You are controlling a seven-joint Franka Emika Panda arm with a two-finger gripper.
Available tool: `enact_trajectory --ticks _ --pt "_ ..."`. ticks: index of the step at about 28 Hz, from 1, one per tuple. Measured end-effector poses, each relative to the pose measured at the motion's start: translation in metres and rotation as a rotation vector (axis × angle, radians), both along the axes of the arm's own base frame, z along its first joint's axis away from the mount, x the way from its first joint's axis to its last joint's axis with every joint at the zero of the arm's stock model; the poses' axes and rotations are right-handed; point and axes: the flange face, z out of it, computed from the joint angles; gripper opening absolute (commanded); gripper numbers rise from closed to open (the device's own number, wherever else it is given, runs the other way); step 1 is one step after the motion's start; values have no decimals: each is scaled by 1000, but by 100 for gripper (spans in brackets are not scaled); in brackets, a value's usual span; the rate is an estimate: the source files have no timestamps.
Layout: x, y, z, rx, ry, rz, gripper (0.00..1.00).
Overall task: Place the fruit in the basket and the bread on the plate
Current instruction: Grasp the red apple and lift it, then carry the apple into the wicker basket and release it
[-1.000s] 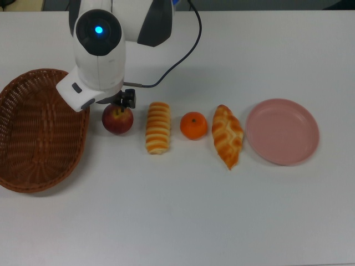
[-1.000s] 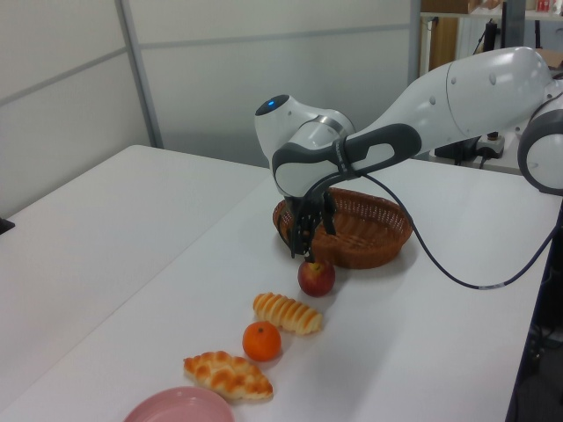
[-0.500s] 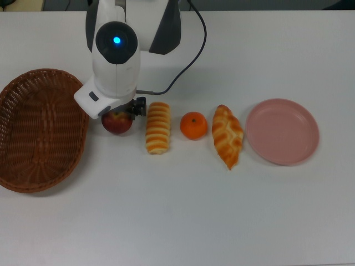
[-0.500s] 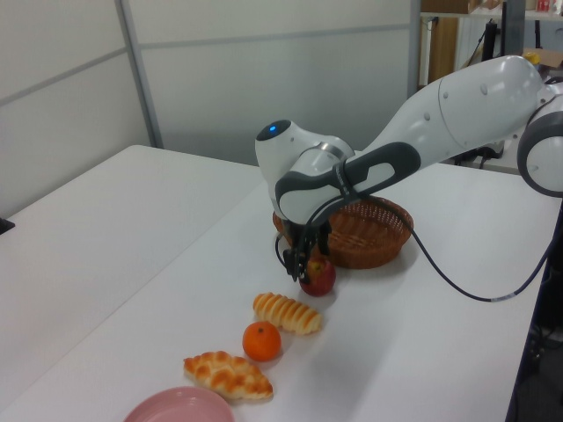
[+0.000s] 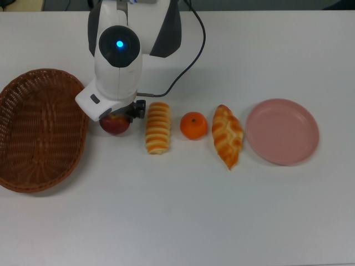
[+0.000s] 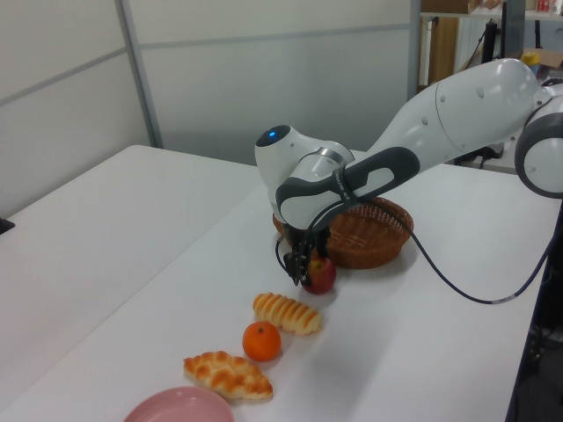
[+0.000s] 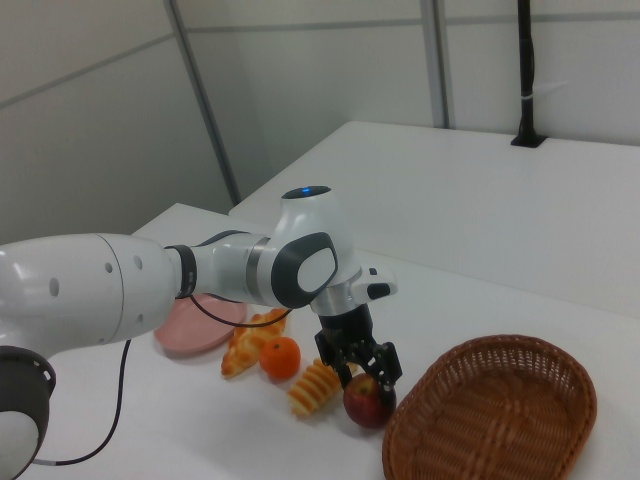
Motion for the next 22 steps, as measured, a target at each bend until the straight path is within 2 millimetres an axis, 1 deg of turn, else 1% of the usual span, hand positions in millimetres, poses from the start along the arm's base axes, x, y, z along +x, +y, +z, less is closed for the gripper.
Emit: enact_trajectory --ticks 1,4,5,6,11,14,15,18,20,21,22 --pt "1 1 3 0 -6 -3 40" --pt "5 5 22 17 -43 -18 40" --pt "7 7 30 27 -58 -24 40" --pt "9 10 42 44 -81 -32 41" --pt "16 16 81 85 -156 -77 42" --pt "18 13 89 103 -179 -109 42" --pt "19 10 91 113 -191 -121 42" --pt "23 -7 94 144 -231 -170 42" --pt "23 -21 95 159 -246 -201 42" --pt "23 -34 96 168 -255 -226 42" --pt "23 -43 97 173 -260 -242 42"
